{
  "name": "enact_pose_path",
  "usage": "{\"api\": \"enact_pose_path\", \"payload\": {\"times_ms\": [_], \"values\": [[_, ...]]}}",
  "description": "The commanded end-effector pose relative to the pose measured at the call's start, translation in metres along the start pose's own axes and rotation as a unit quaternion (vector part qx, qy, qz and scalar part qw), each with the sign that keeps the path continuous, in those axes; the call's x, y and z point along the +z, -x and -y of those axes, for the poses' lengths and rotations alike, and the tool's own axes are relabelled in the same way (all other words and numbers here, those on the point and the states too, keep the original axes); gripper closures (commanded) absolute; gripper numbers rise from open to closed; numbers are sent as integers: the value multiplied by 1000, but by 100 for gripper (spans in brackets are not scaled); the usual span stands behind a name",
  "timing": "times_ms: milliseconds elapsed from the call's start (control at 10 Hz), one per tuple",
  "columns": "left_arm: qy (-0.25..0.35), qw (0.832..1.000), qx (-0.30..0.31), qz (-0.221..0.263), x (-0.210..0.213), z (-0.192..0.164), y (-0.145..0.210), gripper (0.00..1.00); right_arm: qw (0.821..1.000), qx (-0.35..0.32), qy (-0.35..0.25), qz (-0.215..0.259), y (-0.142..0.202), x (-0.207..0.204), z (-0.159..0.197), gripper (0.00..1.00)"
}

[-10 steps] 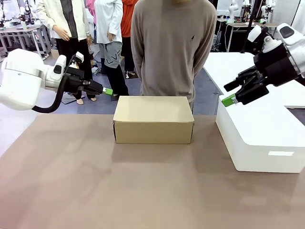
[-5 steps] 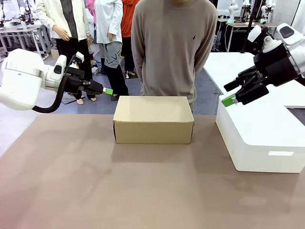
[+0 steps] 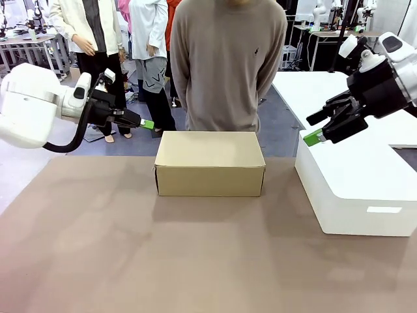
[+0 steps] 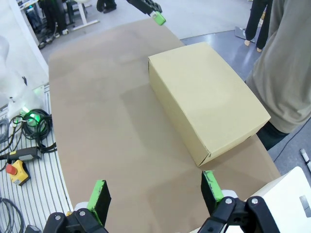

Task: Pack the shoes into the box.
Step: Press down on the lid of the Shoes Box.

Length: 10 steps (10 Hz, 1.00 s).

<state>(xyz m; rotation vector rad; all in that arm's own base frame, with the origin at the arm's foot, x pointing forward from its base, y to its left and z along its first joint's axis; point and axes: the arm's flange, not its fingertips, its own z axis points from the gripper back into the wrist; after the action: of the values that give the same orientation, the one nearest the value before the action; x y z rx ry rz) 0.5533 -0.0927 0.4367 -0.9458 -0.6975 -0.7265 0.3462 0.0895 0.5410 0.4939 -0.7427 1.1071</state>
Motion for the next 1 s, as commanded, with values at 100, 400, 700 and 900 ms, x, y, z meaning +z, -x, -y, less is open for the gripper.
{"api": "enact_pose_path", "payload": {"times_ms": [100,400,700,900], "values": [[-99,988,-59,-99,29,68,-10,100,999,-32,-4,-25,-43,-9,15,0],[-161,974,-71,-140,55,105,-10,58,997,-50,-10,-52,-89,-34,33,57],[-156,971,-88,-157,66,132,-4,1,993,-61,-20,-95,-119,-74,60,100],[-162,962,-95,-197,72,148,1,0,989,-78,-11,-122,-131,-97,76,100]]}}
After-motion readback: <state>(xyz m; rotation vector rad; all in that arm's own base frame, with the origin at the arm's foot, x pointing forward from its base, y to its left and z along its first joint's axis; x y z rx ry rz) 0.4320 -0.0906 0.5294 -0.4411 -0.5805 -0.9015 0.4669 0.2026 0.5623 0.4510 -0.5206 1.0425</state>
